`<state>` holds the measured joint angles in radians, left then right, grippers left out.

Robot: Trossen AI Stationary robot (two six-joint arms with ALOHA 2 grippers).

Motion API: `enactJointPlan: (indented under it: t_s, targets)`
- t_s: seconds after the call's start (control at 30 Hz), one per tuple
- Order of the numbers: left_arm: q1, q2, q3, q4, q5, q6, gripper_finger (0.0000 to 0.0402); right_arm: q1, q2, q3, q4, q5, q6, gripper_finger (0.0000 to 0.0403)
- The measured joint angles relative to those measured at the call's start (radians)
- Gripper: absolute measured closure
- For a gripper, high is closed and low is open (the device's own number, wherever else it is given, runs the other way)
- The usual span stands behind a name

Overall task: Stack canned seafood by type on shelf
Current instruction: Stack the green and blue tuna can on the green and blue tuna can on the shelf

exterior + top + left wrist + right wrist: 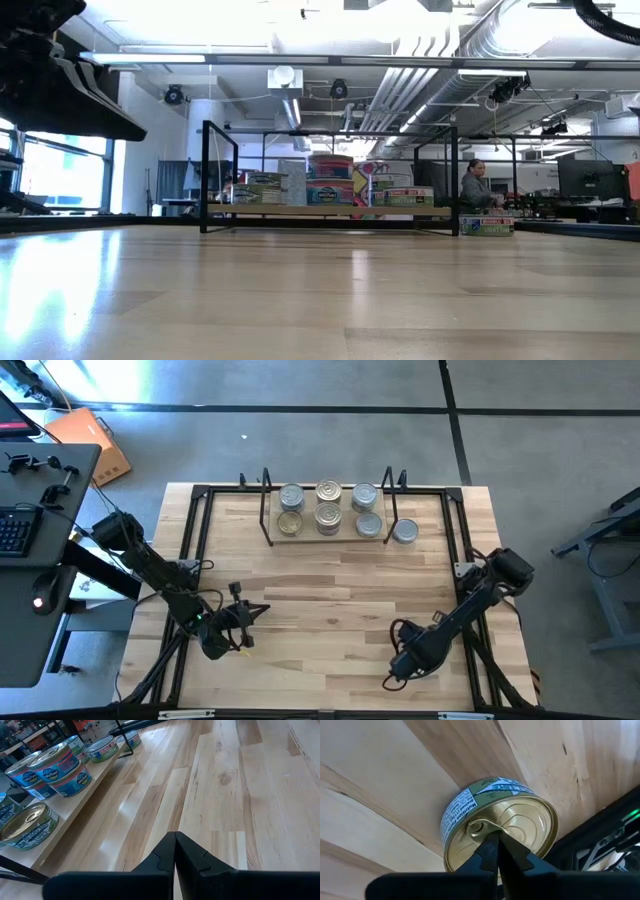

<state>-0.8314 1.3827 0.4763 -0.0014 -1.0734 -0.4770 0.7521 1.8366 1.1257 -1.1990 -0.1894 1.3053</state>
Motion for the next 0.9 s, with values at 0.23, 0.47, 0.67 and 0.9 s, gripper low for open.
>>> enactJointPlan:
  t_s: [0.23, 0.47, 0.67, 0.9]
  targets:
    - [0.000, 0.000, 0.000, 0.002, 0.001, 0.000, 0.0402, -0.048, 0.000, 0.048, 0.074, 0.112, -0.021, 0.0402]
    - [0.000, 0.000, 0.000, 0.017, 0.001, 0.000, 0.0401, -0.180, 0.005, 0.083, 0.410, 0.325, -0.197, 0.0403]
    - [0.000, 0.000, 0.000, 0.028, 0.001, 0.002, 0.0402, -0.343, 0.076, 0.082, 0.779, 0.451, -0.474, 0.0403]
    - [0.004, -0.017, 0.026, 0.044, -0.016, 0.009, 0.0402, -0.477, 0.193, 0.126, 1.237, 0.452, -0.774, 0.0403]
